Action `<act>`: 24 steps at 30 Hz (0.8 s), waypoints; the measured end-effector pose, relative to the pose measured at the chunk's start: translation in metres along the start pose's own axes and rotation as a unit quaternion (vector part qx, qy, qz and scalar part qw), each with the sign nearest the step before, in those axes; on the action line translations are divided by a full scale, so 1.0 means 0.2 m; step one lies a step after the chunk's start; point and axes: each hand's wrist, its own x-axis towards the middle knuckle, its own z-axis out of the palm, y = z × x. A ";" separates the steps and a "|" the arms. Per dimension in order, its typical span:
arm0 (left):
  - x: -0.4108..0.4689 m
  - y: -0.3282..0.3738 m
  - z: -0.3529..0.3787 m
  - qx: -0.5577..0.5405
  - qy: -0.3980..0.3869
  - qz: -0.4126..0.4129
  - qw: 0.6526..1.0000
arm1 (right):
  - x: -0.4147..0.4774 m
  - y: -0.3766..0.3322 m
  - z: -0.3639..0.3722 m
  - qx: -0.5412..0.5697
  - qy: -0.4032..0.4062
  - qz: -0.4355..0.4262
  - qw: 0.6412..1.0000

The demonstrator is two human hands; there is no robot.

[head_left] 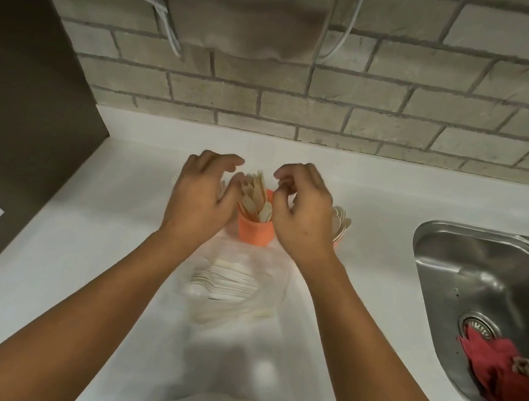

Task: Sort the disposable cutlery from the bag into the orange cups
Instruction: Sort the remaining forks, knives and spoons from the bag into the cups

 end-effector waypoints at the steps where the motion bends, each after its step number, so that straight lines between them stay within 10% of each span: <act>1: -0.04 0.01 -0.04 -0.022 0.013 -0.020 0.999 | -0.05 -0.02 0.00 0.023 -0.013 -0.004 1.000; 6: -0.35 -0.06 -0.12 -0.050 0.013 -0.062 0.997 | -0.34 0.00 0.09 0.056 -0.164 0.059 0.983; 14: -0.75 -0.29 0.01 0.111 -0.197 -0.139 0.964 | -0.66 0.04 0.26 -0.154 -0.434 0.096 0.883; 24: -0.81 -0.29 -0.01 0.206 -0.285 -0.209 0.912 | -0.72 0.00 0.34 -0.270 -0.429 0.060 0.860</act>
